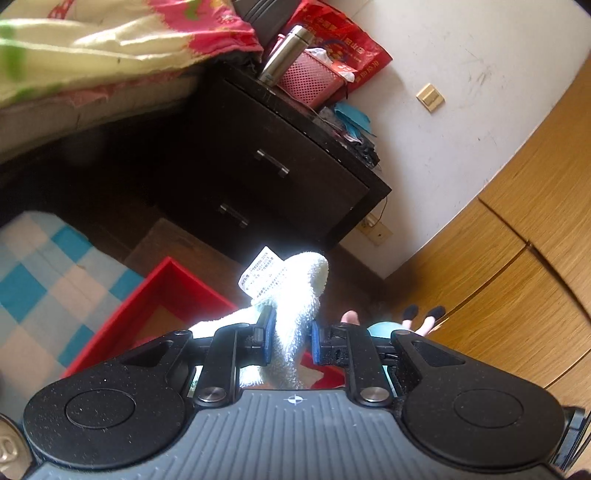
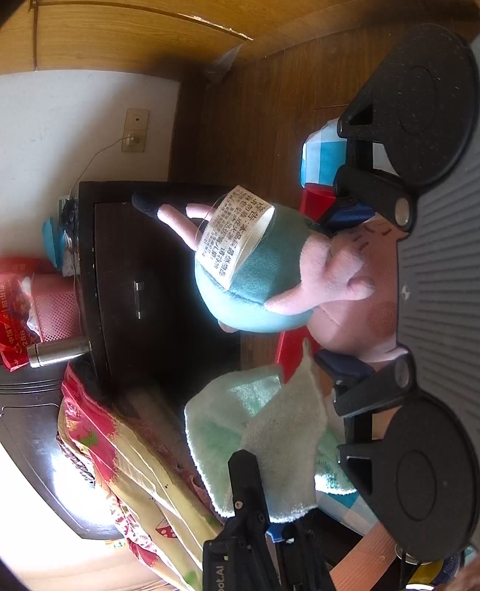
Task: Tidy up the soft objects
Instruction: 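Open the left tool to drop the towel into the red box while the right tool releases the pig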
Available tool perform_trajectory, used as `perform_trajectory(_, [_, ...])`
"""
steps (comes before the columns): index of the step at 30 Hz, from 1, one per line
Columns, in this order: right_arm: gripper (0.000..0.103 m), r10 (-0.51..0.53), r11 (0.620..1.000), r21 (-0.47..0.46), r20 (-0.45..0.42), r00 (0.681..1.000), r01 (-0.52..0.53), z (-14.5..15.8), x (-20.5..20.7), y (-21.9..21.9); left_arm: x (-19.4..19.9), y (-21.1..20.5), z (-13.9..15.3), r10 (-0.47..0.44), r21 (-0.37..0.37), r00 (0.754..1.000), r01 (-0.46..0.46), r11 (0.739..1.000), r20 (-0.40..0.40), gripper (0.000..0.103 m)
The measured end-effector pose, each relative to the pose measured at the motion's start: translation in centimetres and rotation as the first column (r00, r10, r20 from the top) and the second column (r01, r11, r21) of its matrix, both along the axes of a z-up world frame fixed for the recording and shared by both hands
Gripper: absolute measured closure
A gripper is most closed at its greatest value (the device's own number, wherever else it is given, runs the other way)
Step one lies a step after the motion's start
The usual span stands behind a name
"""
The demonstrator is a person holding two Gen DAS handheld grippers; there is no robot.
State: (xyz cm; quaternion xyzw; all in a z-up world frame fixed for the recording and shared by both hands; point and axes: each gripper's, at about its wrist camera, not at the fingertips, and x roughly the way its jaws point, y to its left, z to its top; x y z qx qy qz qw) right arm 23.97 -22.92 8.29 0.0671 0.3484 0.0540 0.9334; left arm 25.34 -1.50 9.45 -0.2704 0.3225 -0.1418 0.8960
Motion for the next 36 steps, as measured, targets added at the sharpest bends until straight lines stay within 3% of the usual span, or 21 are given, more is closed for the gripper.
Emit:
perform_trajectory(6, [0.057, -0.009, 1.0, -0.015, 0.024, 1.0, 0.01, 0.9, -0.2, -0.4, -1.8, -0.7, 1.8, -0.001, 0.108, 0.999, -0.004, 0.994, 0.053, 0.086])
perform_trajectory(12, [0.057, -0.004, 1.0, -0.009, 0.059, 0.998, 0.005, 2.2, -0.9, -0.4, -4.0, -0.4, 4.3, -0.001, 0.1, 0.992, -0.012, 0.995, 0.129, 0.086])
perform_trajectory(16, [0.057, -0.003, 0.999, -0.048, 0.093, 0.996, 0.008, 2.9, -1.4, 0.1, -4.9, -0.6, 5.4, 0.031, 0.141, 0.985, -0.055, 0.989, 0.169, 0.086])
perform_trajectory(23, [0.057, 0.004, 1.0, -0.031, 0.105, 0.994, -0.001, 3.2, -1.5, 0.4, -6.5, 0.2, 7.6, 0.025, 0.113, 0.969, -0.054, 0.992, 0.247, 0.086])
perform_trajectory(25, [0.057, 0.007, 0.999, -0.033, 0.095, 0.995, -0.004, 2.8, -1.3, 0.5, -6.0, -0.3, 7.4, 0.005, 0.143, 0.975, -0.038, 0.989, 0.222, 0.086])
perform_trajectory(30, [0.055, 0.018, 1.0, -0.002, 0.022, 1.0, -0.018, 1.1, -0.4, 0.5, -3.8, -1.4, 4.0, -0.025, 0.174, 0.997, 0.011, 0.985, 0.076, 0.082])
perform_trajectory(36, [0.05, 0.012, 1.0, -0.003, -0.066, 0.998, -0.012, -1.3, 0.7, 0.4, -3.4, -1.6, 2.4, -0.044, 0.195, 0.999, 0.04, 0.98, 0.017, 0.069])
